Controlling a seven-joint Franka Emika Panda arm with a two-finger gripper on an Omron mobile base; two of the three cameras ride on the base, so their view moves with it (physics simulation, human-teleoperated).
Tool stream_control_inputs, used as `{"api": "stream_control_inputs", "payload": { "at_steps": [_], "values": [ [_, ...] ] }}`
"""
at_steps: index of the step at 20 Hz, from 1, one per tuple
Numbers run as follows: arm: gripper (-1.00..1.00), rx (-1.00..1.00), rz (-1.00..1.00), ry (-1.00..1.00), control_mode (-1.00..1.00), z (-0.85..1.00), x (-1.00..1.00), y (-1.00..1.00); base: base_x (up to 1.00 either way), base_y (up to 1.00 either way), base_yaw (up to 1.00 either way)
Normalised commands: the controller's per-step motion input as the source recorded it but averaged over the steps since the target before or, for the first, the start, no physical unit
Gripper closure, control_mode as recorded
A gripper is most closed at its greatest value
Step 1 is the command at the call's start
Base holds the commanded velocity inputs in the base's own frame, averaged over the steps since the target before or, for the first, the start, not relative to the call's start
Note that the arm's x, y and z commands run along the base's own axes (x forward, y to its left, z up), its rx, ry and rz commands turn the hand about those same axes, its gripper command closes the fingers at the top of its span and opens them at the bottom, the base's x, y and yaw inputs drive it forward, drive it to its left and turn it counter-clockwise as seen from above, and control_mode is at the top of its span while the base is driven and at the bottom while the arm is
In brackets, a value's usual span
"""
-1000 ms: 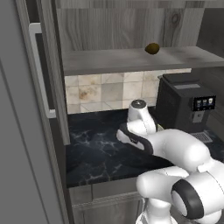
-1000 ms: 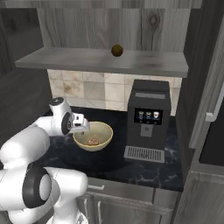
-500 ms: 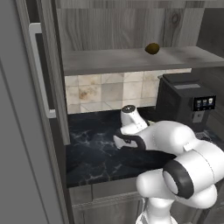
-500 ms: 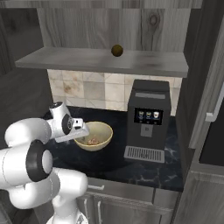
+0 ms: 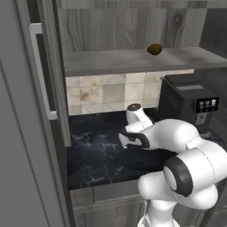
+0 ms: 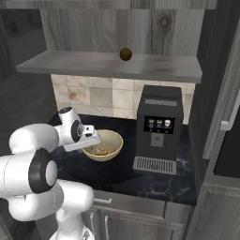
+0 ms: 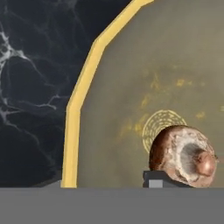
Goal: Pick the mushroom from the cabinet and place it in the bowl. Then pick the bowl and place it in the sink. Then turn on the sink facuet.
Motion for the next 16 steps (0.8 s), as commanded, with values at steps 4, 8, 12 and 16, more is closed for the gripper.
{"api": "stream_control_inputs", "payload": {
  "at_steps": [4,8,12,16],
  "values": [
    [1.0,0.0,0.0,0.0,-1.0,-0.05,-0.04,-0.11,0.0,0.0,0.0],
    [1.0,-0.02,0.03,-0.03,-1.0,0.18,-0.26,0.0,0.0,0.0,0.0],
    [1.0,-0.07,0.09,-0.11,-1.0,0.92,-0.73,0.0,0.0,0.0,0.0],
    [1.0,-0.08,0.17,-0.14,-1.0,1.0,-0.98,0.02,0.0,0.0,0.0]
  ]
}}
